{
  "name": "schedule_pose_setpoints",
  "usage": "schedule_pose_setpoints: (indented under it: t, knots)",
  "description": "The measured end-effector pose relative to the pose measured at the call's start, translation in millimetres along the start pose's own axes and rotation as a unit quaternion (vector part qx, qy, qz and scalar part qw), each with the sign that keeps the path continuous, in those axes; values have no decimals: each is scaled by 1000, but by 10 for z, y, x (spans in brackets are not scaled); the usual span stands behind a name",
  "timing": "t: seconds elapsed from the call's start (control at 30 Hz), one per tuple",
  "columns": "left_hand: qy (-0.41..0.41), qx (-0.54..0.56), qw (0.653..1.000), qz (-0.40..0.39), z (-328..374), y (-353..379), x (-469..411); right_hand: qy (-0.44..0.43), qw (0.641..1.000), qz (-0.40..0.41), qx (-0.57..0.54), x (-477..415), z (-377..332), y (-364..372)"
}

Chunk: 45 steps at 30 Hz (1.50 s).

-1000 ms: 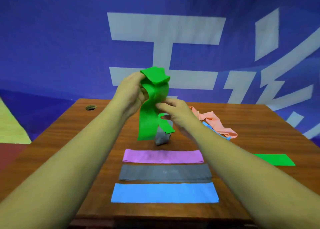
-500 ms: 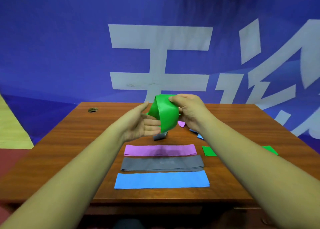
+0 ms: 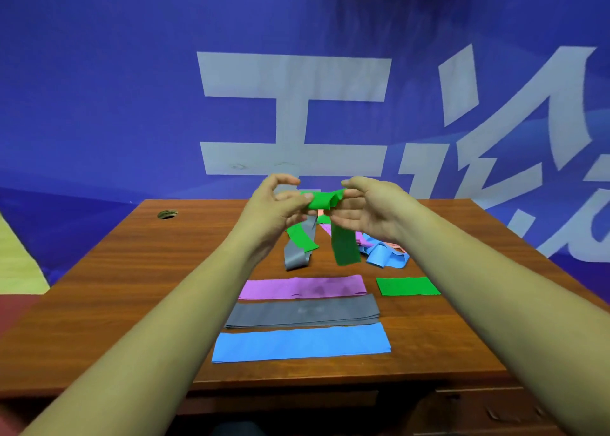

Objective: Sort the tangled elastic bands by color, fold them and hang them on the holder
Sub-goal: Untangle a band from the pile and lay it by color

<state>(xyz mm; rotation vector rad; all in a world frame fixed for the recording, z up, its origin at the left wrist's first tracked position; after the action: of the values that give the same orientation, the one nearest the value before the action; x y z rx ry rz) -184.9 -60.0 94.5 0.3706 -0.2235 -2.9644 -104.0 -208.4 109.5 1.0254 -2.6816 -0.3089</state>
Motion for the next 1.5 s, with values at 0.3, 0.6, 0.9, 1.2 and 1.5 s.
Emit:
schedule_pose_setpoints:
  t: [0.3,0.6,0.9,1.2,1.5]
  knots:
    - [3,31,999,40,121,157,-224,-139,919,123,347,156,-319,-99]
    - [-62,4,998,-25,1,302,-236,-252,792,61,553,223,-261,-52]
    - [64,-188,979,-51,41,399,-276,-207,904,39,372,272,-408,-250]
    - [-59,-64,981,-175,-308,818,-362,-221,921,64,313,363,-599,-535]
    - [-197,-72,947,-242,-977,948,-238,-131,944,277,121,405,-321,-1781]
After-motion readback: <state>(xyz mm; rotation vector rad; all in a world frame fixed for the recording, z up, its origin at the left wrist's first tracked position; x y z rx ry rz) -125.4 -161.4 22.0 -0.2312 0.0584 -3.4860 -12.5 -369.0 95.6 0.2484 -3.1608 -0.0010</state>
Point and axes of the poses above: each hand's wrist, its own x-axis away from the middle knuckle, its own y-axis out of the palm, z = x × y, the point moved 4 cm from there along -x, towards the middle knuckle, and after that the axes turned 11 degrees about -z, right-handed, at the moved point
